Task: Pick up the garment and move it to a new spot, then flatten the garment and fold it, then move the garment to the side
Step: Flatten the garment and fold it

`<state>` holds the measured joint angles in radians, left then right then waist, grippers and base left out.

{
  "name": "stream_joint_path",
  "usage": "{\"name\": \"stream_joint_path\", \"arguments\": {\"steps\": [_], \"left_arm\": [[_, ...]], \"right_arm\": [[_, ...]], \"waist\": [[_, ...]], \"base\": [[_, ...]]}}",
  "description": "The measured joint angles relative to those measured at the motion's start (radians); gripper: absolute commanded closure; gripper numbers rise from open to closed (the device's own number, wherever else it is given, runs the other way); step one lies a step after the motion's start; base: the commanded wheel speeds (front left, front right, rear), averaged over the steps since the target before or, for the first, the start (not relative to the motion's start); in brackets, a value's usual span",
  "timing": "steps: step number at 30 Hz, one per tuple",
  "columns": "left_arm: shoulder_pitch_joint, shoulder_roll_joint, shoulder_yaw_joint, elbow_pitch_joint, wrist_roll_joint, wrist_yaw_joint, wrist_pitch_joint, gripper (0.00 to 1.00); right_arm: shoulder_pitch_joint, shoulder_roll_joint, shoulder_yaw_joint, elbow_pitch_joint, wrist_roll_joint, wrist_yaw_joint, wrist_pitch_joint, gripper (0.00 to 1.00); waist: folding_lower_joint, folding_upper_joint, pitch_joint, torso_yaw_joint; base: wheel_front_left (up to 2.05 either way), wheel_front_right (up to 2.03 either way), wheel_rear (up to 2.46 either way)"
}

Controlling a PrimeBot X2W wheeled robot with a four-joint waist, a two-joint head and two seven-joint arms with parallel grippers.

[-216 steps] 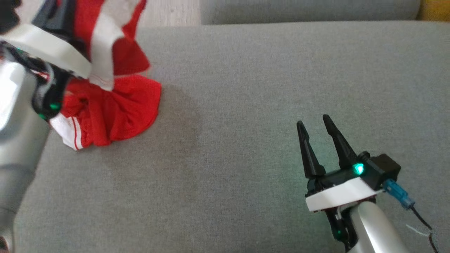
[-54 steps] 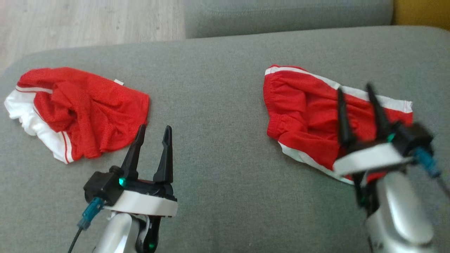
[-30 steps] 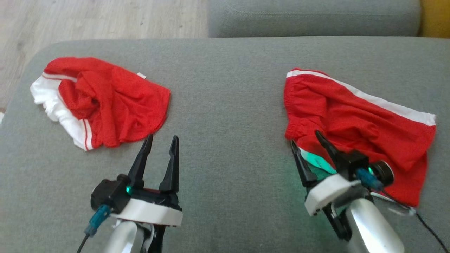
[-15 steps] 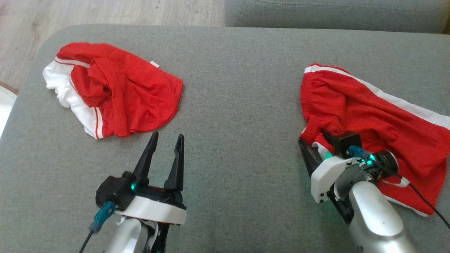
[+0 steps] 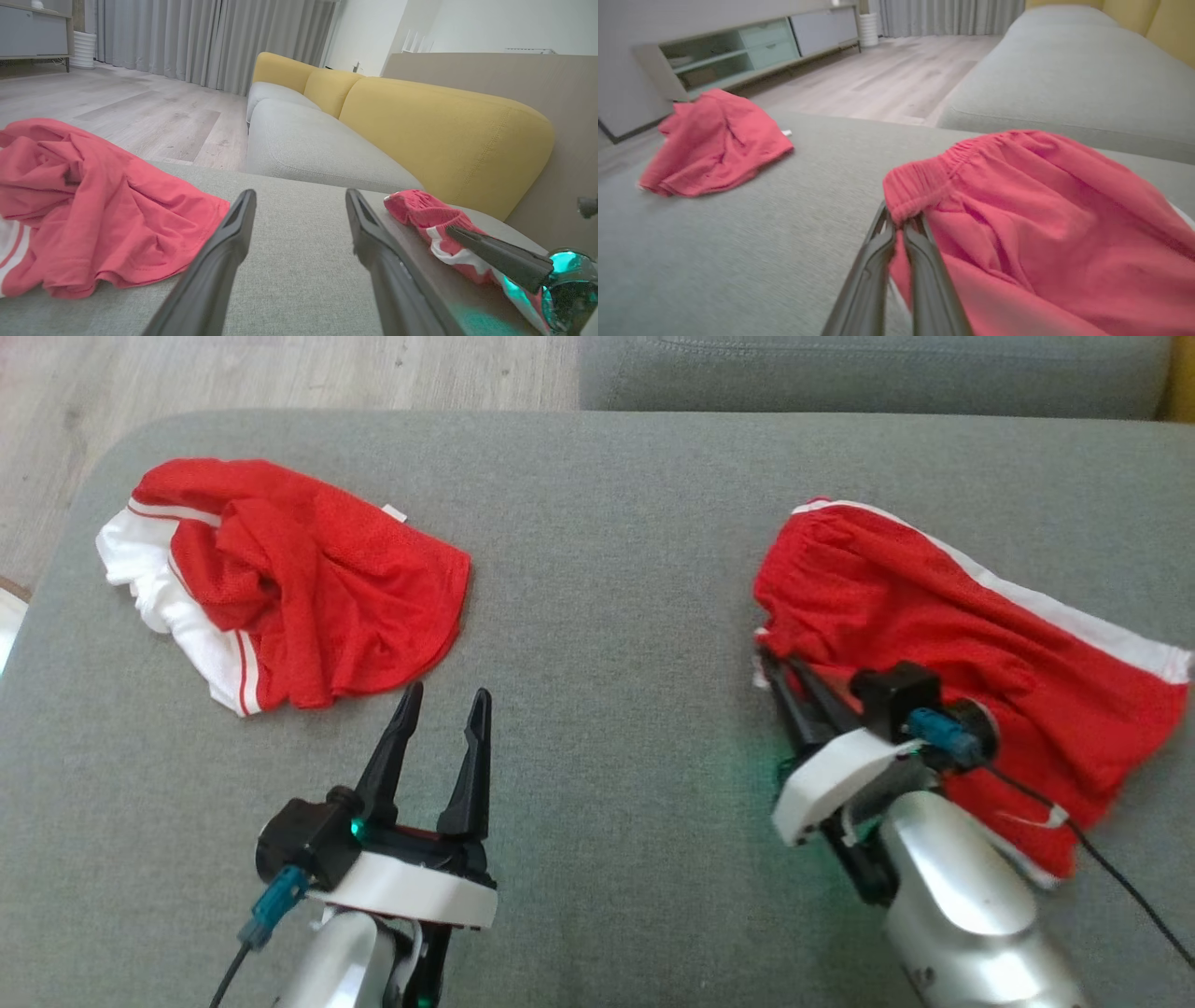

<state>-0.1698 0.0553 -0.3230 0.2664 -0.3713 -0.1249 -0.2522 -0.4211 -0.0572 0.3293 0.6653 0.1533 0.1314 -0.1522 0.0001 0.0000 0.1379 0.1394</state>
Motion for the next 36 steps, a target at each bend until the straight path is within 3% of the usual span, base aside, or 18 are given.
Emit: {"name": "stream_joint_path", "arguments": {"steps": [5, 10, 11, 12, 16, 22, 30, 36], "left_arm": [[0.0, -0.001, -0.001, 0.0, 0.0, 0.0, 0.0, 0.0], [0.0, -0.001, -0.001, -0.002, 0.0, 0.0, 0.0, 0.0], [0.0, -0.001, -0.001, -0.002, 0.0, 0.0, 0.0, 0.0], [0.0, -0.001, -0.001, -0.002, 0.0, 0.0, 0.0, 0.0], [0.0, -0.002, 0.004, -0.003, 0.0, 0.0, 0.0, 0.0], [0.0, -0.001, 0.027, -0.005, 0.0, 0.0, 0.0, 0.0], [0.001, 0.001, 0.054, -0.018, 0.003, 0.0, 0.0, 0.0], [0.002, 0.002, 0.057, -0.027, 0.003, 0.0, 0.0, 0.0]], "right_arm": [[-0.015, -0.001, 0.18, -0.061, 0.145, 0.0, -0.051, 1.0], [-0.054, -0.004, 0.314, -0.047, 0.208, 0.0, -0.045, 1.0], [-0.062, -0.004, 0.335, -0.035, 0.209, 0.0, -0.039, 0.43], [-0.069, -0.004, 0.352, -0.025, 0.21, 0.0, -0.038, 0.0], [-0.084, -0.004, 0.386, 0.005, 0.23, 0.0, -0.035, 0.0], [-0.086, -0.004, 0.342, 0.028, 0.222, 0.0, -0.061, 0.0], [-0.015, -0.043, 0.099, -0.119, 0.088, 0.0, -0.097, 0.0], [0.162, -0.038, -0.154, -0.308, -0.119, 0.0, -0.099, 0.0]], "waist": [[-0.0001, 0.0, -0.014, 0.002], [-0.0001, 0.0, -0.008, 0.022], [-0.0001, 0.0, -0.005, 0.025], [0.0, 0.0, -0.003, 0.027], [0.0, 0.0, 0.003, 0.027], [0.0, 0.0, -0.001, -0.003], [-0.0001, 0.0, -0.025, -0.076], [-0.0001, 0.0, -0.046, -0.129]], "base": [[0.0, 0.0, 0.0], [0.0, 0.0, 0.0], [0.0, 0.0, 0.0], [0.0, 0.0, 0.0], [0.0, 0.0, 0.0], [0.0, 0.0, 0.0], [0.0, 0.0, 0.0], [0.0, 0.0, 0.0]]}}
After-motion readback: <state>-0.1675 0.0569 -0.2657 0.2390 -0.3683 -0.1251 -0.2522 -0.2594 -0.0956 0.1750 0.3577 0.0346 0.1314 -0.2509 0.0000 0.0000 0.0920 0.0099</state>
